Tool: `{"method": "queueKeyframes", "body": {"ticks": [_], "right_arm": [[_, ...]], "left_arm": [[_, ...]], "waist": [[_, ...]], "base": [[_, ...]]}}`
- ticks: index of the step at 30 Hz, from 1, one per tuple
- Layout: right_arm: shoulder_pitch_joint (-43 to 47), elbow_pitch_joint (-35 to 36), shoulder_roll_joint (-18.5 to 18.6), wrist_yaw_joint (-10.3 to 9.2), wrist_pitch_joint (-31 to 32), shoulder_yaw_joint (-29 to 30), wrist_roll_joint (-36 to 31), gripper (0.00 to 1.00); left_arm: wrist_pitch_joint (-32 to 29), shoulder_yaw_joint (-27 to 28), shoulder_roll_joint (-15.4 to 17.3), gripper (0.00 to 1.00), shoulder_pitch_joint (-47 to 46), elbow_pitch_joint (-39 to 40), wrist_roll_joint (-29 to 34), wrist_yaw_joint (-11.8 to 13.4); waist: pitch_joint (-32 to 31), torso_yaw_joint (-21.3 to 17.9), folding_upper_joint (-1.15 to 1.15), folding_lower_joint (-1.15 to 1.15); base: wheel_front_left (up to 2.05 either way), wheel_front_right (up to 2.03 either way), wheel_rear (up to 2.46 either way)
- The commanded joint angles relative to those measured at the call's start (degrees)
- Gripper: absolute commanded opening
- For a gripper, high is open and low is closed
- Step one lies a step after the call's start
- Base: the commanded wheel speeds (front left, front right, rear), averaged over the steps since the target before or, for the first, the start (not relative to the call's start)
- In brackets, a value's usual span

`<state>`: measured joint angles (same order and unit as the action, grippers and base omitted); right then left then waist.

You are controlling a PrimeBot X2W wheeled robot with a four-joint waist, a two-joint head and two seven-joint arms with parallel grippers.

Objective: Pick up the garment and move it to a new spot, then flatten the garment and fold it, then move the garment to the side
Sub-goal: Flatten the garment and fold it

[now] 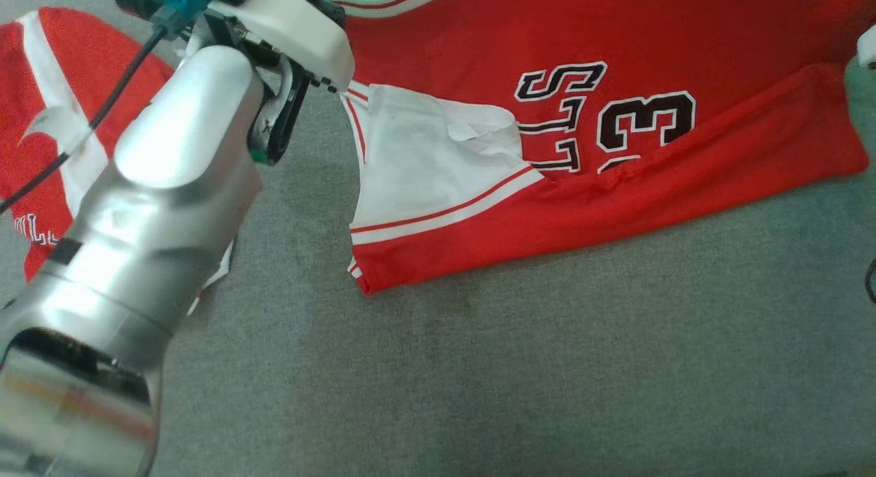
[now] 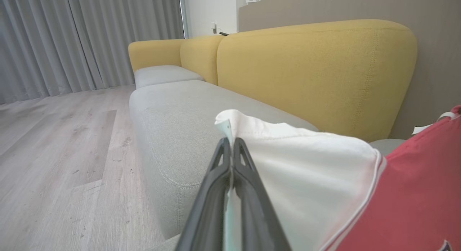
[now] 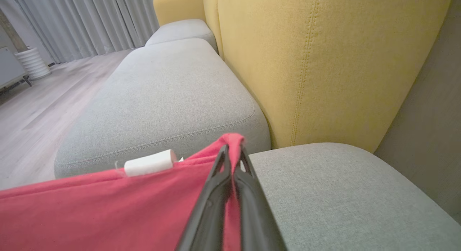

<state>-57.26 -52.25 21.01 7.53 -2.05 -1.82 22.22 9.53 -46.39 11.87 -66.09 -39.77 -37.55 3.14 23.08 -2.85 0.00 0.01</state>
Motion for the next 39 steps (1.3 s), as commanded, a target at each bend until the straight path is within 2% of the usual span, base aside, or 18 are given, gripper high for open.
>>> {"method": "queueKeyframes", "body": {"ticks": [1,6,11,17,22,25,33,39], "right_arm": [[-1.39,1.27,1.01,-0.04,-0.59,-1.29,1.04,0.00],[1.65,0.75,2.57,-0.04,-0.13,-4.27,4.09,0.00],[6.06,1.18,5.01,-0.04,1.49,-7.50,8.17,0.00],[12.98,4.44,9.49,-0.04,4.33,-13.04,13.52,0.00],[17.76,5.33,14.22,-0.04,4.54,-16.30,15.10,0.00],[19.14,5.02,15.33,-0.04,5.03,-16.76,16.08,0.00],[23.55,5.19,19.13,-0.04,10.27,-22.47,17.23,0.00],[24.92,6.53,21.36,-0.04,12.62,-27.05,16.95,0.00]], "left_arm": [[1.23,1.89,0.83,0.00,-3.49,-0.48,0.48,-0.56],[2.61,0.21,-0.78,0.00,-2.58,-5.08,0.60,-3.55],[1.63,-1.89,-0.91,0.00,0.17,-6.18,0.32,-6.22],[-0.02,-3.76,-0.45,0.00,6.06,-2.33,-0.93,-7.19],[-4.41,-5.93,0.11,0.00,11.95,3.67,-2.80,-7.72],[-6.90,-7.11,1.04,0.00,14.38,6.65,-3.57,-8.01],[-17.90,-12.07,7.22,0.00,21.99,17.92,-6.62,-9.07],[-21.43,-13.96,9.76,0.00,23.92,22.65,-6.01,-7.46]], "waist": [[-0.37,0.17,0.00,-0.01],[-2.66,0.83,0.00,-0.01],[-5.55,1.51,0.00,-0.01],[-9.07,3.02,0.00,-0.01],[-11.12,4.37,0.00,-0.01],[-11.78,4.87,0.00,-0.01],[-12.86,5.65,0.00,-0.01],[-12.23,5.25,0.00,-0.01]], "base": [[0.00,0.00,0.00],[0.00,0.00,0.00],[0.00,0.00,0.00],[0.00,0.00,0.00],[0.00,0.00,0.00],[0.00,0.00,0.00],[0.00,0.00,0.00],[0.00,0.00,0.00]]}}
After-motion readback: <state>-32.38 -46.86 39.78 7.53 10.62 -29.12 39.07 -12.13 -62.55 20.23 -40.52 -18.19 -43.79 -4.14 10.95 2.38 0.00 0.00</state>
